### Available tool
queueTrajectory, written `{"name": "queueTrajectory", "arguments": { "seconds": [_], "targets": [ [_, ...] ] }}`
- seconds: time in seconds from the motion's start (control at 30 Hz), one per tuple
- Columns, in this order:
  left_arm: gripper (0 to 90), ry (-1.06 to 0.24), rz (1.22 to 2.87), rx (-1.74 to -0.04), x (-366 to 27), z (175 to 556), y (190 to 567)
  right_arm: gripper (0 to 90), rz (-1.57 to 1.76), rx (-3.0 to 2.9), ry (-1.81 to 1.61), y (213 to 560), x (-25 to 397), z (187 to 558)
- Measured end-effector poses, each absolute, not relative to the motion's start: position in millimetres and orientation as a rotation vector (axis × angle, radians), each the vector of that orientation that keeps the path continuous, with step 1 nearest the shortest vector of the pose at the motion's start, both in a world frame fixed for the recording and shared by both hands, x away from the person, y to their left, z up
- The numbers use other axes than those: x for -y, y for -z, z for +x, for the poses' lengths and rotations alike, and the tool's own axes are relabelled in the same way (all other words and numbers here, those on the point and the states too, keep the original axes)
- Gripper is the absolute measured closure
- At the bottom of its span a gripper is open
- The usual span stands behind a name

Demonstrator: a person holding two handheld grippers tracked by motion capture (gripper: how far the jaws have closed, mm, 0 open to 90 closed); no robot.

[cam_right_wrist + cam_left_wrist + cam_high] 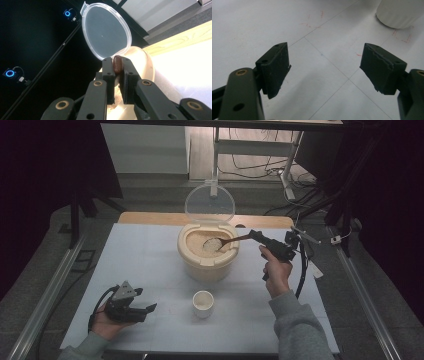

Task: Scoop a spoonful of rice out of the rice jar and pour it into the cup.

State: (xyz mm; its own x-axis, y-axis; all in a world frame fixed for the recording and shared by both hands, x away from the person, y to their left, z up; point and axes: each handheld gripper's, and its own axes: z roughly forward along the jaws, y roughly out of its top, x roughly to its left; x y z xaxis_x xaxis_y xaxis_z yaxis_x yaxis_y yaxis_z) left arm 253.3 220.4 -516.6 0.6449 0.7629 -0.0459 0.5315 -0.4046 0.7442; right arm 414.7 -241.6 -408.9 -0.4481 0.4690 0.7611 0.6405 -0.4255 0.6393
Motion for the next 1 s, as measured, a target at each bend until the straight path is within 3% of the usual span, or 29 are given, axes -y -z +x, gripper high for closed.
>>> {"name": "queueTrajectory", "arguments": {
  "seconds": [1.0],
  "targets": [
    [23.2,-0.389,2.106,-1.002,-220.2,253.8,516.6,83.1,-1.533,1.55,1.982,397.4,249.1,409.2]
  ]
}}
